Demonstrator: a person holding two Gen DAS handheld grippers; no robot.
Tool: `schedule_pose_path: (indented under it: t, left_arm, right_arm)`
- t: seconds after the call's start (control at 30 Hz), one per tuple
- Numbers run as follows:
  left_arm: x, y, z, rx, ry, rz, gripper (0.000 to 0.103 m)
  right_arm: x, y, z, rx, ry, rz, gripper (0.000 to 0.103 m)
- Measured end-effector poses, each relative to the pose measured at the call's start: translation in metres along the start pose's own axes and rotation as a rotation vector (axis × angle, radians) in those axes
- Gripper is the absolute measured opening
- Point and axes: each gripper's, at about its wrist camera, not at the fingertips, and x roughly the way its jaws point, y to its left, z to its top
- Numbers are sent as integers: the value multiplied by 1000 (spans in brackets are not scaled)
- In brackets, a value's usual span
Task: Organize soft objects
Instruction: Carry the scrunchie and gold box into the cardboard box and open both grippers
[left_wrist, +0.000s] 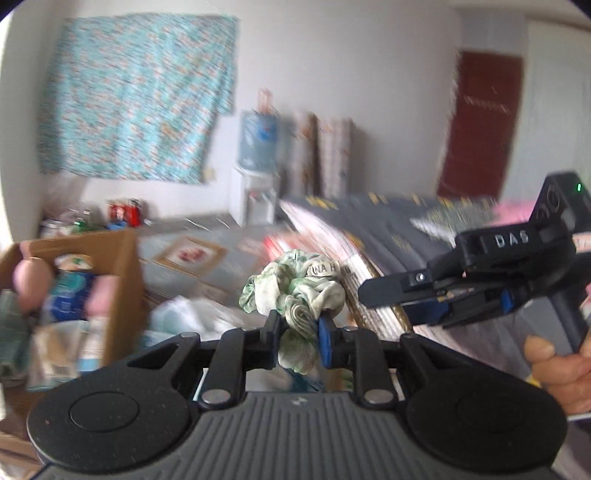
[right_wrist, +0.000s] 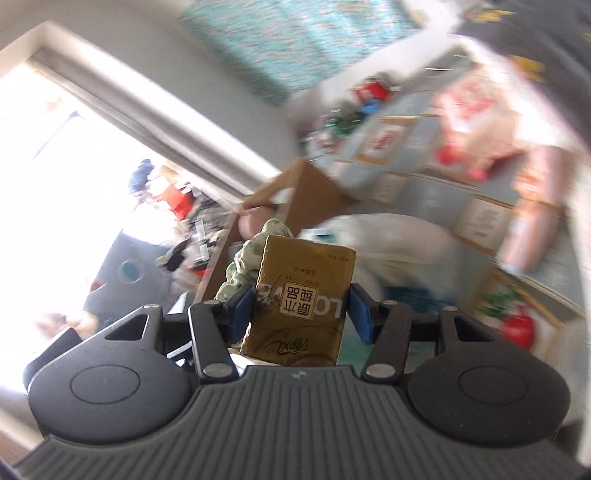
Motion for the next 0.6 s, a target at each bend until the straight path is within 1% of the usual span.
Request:
schedule_pose_path:
  t: [0.07, 0.17, 0.23, 0.3, 0.37, 0.43, 0.5, 0.6]
  left_arm:
    - [-19, 19, 5, -35, -35, 42, 22]
    - [-46, 47, 10, -73, -79, 128, 22]
    - [-63, 66, 11, -91, -98, 197, 22]
    - [-76, 85, 11, -113, -100, 257, 22]
    - [-82, 103, 8, -129, -90, 312, 22]
    - [-85, 120, 3, -141, -75, 350, 22]
    - [-83, 140, -2, -152, -50, 378, 22]
    - [-70, 169, -10, -159, 14, 404, 22]
  right_arm:
    - [21, 21, 8, -34, 39, 52, 54]
    - [62, 54, 16, -86, 113, 120, 54]
    - [93, 77, 17, -120, 170, 147, 54]
    - [126, 98, 16, -150, 228, 156, 54]
    - [159, 117, 14, -173, 294, 154, 54]
    - [191, 134, 13, -210, 352, 130, 53]
    - [222, 148, 12, -263, 403, 81, 53]
    - [264, 161, 9, -331, 480, -9, 53]
